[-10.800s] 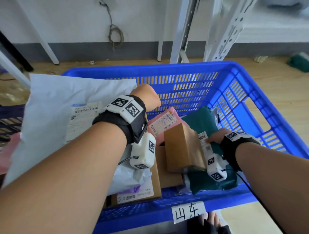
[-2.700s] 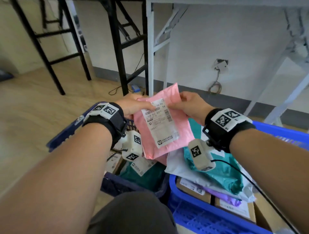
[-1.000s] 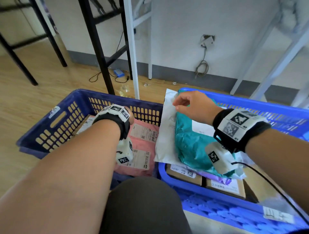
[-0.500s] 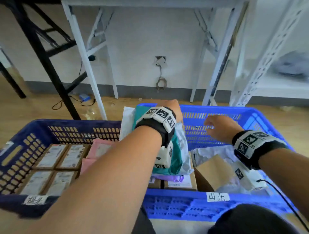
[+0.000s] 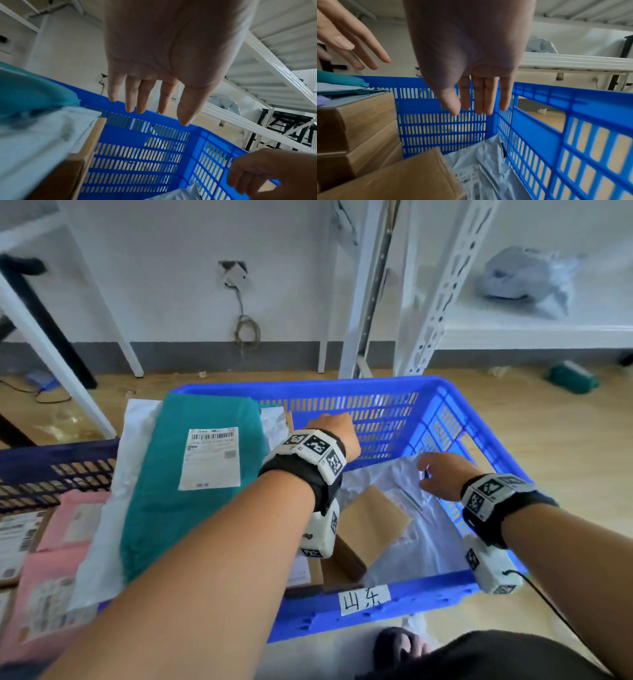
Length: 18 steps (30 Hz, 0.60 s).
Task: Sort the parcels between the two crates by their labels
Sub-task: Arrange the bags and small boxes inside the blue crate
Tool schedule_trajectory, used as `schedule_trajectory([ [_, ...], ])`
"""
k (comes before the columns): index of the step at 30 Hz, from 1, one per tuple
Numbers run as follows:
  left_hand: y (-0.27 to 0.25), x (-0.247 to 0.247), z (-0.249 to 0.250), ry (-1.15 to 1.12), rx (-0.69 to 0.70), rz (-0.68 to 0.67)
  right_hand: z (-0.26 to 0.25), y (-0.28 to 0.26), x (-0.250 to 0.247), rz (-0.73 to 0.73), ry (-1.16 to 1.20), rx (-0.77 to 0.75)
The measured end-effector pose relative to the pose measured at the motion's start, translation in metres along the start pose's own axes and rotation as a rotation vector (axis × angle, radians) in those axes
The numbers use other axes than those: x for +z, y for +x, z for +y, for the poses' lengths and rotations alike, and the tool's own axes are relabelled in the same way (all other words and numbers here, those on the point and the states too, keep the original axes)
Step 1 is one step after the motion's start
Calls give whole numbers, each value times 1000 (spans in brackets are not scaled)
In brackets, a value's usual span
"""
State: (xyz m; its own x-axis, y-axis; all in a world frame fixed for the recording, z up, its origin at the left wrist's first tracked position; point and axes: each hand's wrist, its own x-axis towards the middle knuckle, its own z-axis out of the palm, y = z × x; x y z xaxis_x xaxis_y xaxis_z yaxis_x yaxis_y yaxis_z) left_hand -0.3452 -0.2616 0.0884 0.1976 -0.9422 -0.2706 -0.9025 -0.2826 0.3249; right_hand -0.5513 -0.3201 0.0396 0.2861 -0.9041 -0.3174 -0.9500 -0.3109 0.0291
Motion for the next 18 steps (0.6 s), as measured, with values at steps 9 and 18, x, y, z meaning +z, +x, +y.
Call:
schedule_trajectory([
  [9, 31, 23, 15, -48, 58, -70, 2, 80, 23, -109, -31, 55],
  [18, 44, 46, 5, -33, 47, -125, 8, 103, 105, -355, -36, 298],
])
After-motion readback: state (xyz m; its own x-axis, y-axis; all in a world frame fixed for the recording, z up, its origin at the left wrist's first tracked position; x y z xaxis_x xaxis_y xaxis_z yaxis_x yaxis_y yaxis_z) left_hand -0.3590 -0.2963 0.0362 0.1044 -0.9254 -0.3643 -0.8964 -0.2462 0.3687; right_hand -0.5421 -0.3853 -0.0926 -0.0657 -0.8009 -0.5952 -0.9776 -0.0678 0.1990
